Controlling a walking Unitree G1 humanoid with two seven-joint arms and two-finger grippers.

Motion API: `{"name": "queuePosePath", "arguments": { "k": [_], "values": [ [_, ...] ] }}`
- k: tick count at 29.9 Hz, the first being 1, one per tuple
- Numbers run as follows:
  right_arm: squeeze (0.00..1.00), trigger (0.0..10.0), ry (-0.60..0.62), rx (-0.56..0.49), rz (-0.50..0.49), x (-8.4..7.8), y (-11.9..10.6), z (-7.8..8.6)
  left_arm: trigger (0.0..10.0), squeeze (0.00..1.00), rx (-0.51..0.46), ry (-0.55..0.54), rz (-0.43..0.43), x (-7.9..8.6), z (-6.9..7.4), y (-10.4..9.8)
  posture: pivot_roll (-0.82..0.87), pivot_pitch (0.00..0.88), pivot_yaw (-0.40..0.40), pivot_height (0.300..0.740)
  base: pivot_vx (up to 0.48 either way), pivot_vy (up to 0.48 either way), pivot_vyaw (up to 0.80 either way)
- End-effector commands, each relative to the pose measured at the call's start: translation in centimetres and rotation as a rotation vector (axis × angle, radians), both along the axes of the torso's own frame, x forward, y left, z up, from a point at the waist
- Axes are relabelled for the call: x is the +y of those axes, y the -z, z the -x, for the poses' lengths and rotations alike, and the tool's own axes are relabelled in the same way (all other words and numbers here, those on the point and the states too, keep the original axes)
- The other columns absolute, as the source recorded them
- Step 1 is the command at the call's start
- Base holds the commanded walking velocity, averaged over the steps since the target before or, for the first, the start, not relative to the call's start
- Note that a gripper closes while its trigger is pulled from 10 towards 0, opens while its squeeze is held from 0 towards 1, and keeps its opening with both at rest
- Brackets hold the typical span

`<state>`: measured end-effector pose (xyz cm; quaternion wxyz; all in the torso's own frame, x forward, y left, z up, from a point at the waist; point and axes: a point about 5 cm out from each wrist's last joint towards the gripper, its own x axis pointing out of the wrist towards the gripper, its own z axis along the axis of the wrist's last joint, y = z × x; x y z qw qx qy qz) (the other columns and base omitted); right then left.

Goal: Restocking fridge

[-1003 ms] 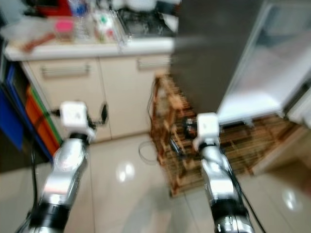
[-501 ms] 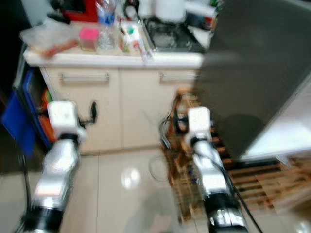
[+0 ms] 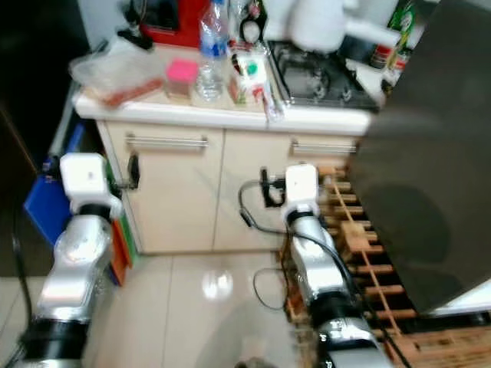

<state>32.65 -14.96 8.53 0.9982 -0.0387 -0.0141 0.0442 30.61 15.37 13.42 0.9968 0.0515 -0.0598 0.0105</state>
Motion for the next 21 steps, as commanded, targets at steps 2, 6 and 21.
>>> {"name": "queuePosePath", "arguments": {
  "k": [2,6,21],
  "values": [
    [0.0,10.0,-0.015,-0.023,-0.014,0.8,-0.4,-0.1,10.0,0.0,-0.02,0.009,-0.009,0.4,-0.1,-0.5,0.05,0.0,-0.054,0.74,0.0,0.0,0.0],
    [0.0,10.0,-0.02,-0.03,-0.014,1.0,-0.5,-0.2,10.0,0.0,-0.034,0.014,-0.013,0.4,-0.4,-1.1,0.04,0.0,-0.054,0.74,0.0,0.0,0.0],
    [0.0,10.0,-0.014,-0.018,-0.005,0.6,-0.3,-0.3,10.0,0.0,-0.078,0.034,0.018,0.6,-0.2,-1.7,0.05,0.0,-0.055,0.74,0.375,0.0,0.0]
  ]
}}
